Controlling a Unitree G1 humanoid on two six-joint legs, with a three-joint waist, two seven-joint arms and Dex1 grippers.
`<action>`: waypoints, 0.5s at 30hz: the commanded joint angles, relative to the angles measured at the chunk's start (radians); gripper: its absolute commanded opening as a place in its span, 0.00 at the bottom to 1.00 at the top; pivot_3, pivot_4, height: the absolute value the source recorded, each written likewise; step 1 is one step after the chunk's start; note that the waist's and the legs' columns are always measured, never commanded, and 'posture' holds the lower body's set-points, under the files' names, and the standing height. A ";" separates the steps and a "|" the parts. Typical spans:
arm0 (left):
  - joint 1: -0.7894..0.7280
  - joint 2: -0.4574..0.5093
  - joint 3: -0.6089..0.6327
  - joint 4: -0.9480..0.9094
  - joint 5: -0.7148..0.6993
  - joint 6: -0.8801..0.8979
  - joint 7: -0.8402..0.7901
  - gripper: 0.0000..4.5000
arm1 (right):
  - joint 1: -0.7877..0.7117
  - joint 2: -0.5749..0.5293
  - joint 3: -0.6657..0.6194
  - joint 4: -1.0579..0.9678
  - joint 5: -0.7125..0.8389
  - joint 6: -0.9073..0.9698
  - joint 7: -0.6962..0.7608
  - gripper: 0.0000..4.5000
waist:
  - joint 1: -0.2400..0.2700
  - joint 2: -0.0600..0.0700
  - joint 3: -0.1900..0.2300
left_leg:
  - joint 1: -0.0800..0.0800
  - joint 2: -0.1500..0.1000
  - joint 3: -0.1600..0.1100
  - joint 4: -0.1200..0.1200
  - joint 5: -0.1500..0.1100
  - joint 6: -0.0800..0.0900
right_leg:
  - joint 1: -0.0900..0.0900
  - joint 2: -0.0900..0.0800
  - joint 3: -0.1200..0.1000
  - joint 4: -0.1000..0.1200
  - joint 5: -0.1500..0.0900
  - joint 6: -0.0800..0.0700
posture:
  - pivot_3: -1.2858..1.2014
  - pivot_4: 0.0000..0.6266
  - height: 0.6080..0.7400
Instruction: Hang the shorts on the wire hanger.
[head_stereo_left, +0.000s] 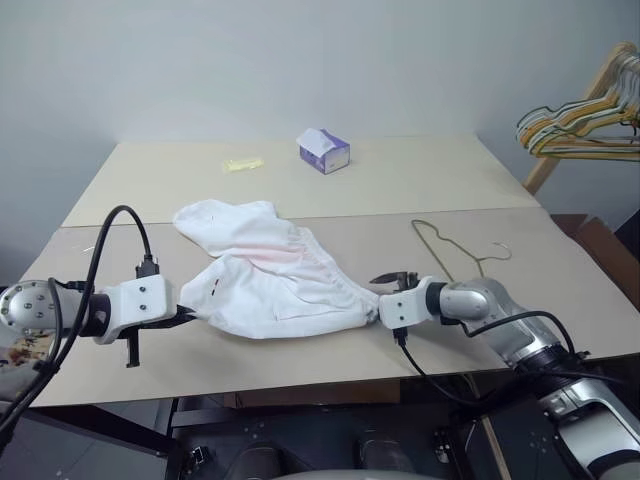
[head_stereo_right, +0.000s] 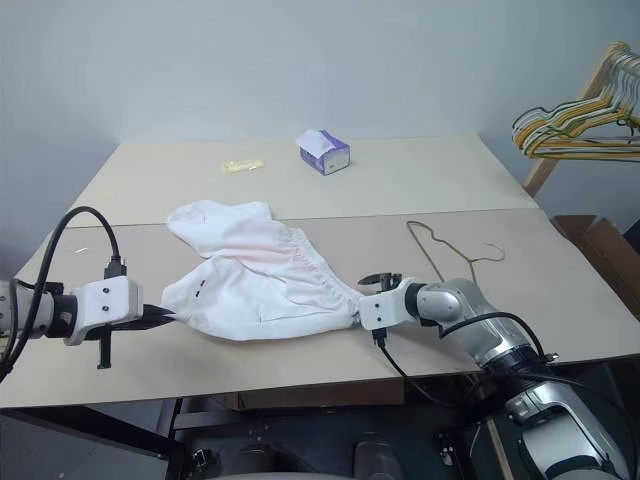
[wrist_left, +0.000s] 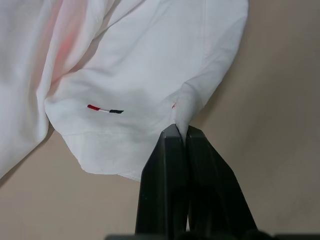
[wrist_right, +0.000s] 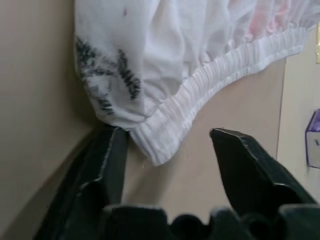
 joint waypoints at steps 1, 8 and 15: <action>-0.009 0.018 0.028 -0.012 -0.003 0.000 0.008 0.00 | -0.028 0.008 -0.020 0.000 0.008 -0.051 -0.004 0.40 | 0.000 0.000 0.000 | 0.000 0.000 0.000 0.000 0.000 0.000 | 0.000 0.000 0.000 0.000 0.000 0.000 | 0.54 0.00 1.00; -0.030 0.009 -0.005 0.017 0.006 -0.005 0.008 0.00 | -0.030 0.011 -0.025 -0.001 -0.011 -0.072 -0.008 0.00 | -0.001 0.000 0.000 | 0.000 0.000 0.000 0.000 0.000 0.000 | 0.000 0.000 0.000 0.000 0.000 0.000 | 0.53 0.00 1.00; 0.008 0.035 0.024 -0.008 -0.021 0.010 -0.030 0.00 | 0.076 -0.104 -0.097 -0.246 0.010 0.068 0.090 0.00 | 0.007 0.000 0.000 | -0.001 0.000 0.000 0.000 0.000 0.000 | 0.000 0.000 0.000 0.000 0.000 0.000 | 0.53 0.00 1.00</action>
